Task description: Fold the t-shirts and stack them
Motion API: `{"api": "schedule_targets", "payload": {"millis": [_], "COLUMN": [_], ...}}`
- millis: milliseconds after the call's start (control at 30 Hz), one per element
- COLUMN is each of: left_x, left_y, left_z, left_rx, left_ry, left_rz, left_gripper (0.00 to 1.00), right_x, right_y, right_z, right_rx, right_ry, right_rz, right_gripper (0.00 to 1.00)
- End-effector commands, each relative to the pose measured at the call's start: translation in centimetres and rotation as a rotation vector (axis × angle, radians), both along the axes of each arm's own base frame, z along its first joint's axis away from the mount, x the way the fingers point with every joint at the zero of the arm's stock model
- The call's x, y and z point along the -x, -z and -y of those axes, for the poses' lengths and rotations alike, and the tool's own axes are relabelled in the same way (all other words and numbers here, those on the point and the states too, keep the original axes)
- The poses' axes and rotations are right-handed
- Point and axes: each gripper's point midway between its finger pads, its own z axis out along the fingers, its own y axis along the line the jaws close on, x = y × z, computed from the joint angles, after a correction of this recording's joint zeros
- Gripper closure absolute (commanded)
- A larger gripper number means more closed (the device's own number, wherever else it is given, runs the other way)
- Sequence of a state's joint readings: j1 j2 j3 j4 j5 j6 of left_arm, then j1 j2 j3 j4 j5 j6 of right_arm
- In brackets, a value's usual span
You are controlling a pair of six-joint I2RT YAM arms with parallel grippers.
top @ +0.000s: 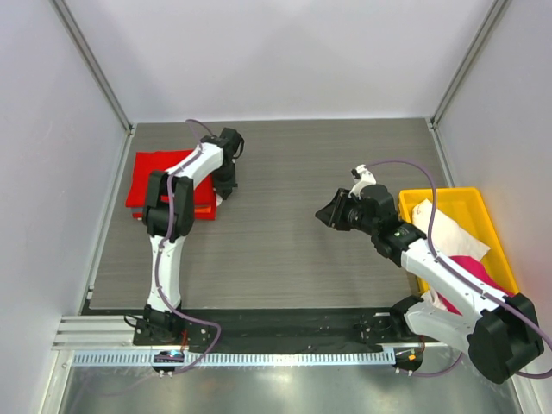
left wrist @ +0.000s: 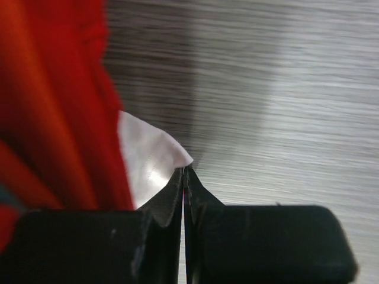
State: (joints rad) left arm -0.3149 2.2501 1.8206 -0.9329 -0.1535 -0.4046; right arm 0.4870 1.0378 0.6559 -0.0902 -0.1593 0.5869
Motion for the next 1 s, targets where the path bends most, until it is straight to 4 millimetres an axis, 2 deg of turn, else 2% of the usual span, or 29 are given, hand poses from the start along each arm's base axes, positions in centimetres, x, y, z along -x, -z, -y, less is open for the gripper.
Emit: {"api": "schedule_targets", "payload": {"millis": [0,200,300,433,500,533,567,600,667,700,733,767,800,833,867,900,933,967], "left_x": [0.5,1.0,0.7,0.1,-0.4,-0.7,-0.2,-0.5,0.2,0.2,0.9,1.3,1.8,3.2,3.8,4.4,5.9,6.9], "left_y": [0.1,0.7,0.3,-0.7,-0.9,-1.7,-1.8,-2.2,-3.7,-4.3,-4.5,-6.0,-6.7,-6.1,-7.9,-8.3,-7.2,-7.7], "left_z": [-3.3,-7.7,-9.1,-9.3,-7.5,-6.5,-4.3,-3.0,0.3,1.3,2.1,3.8,4.7,5.1,7.3,8.1,8.3,9.5], "left_rx": [-0.138,-0.251,-0.258,-0.231,-0.149,-0.11,-0.052,-0.022,0.026,0.034,0.035,0.04,0.047,0.046,0.084,0.098,0.09,0.104], "left_ry": [-0.008,-0.068,-0.101,-0.121,-0.102,-0.092,-0.055,-0.035,0.024,0.041,0.052,0.085,0.098,0.116,0.15,0.166,0.184,0.214], "left_rz": [0.002,-0.034,-0.024,0.013,0.041,0.073,0.075,0.106,0.154,0.181,0.19,0.243,0.265,0.255,0.327,0.351,0.342,0.37], "left_gripper": [1.0,1.0,1.0,1.0,1.0,1.0,1.0,1.0,1.0,1.0,1.0,1.0,1.0,1.0,1.0,1.0,1.0,1.0], "right_x": [-0.5,-0.5,-0.4,-0.4,-0.5,-0.7,-0.7,-1.1,-1.4,-1.7,-1.9,-1.9,-2.3,-2.4,-2.3,-2.3,-2.5,-2.5], "right_y": [-1.6,-1.8,-1.7,-1.4,-1.1,-0.9,-0.7,-0.4,0.2,0.8,1.1,1.4,1.9,2.1,2.4,2.7,2.6,2.0], "right_z": [-0.4,-0.7,-0.6,-0.3,0.0,0.2,0.4,0.9,1.5,2.2,2.5,2.7,3.6,4.0,4.4,4.9,6.0,6.6], "right_rx": [-0.054,-0.07,-0.067,-0.05,-0.037,-0.028,-0.018,0.0,0.027,0.053,0.07,0.076,0.108,0.133,0.154,0.172,0.207,0.205], "right_ry": [0.005,-0.007,-0.005,0.003,0.015,0.027,0.036,0.062,0.092,0.126,0.139,0.147,0.189,0.197,0.205,0.217,0.26,0.282], "right_rz": [0.048,0.046,0.049,0.048,0.047,0.045,0.044,0.046,0.042,0.04,0.039,0.035,0.042,0.05,0.058,0.065,0.094,0.128], "right_gripper": [0.69,0.69,0.69,0.69,0.69,0.69,0.69,0.69,0.69,0.69,0.69,0.68,0.67,0.67,0.66,0.65,0.62,0.53]}}
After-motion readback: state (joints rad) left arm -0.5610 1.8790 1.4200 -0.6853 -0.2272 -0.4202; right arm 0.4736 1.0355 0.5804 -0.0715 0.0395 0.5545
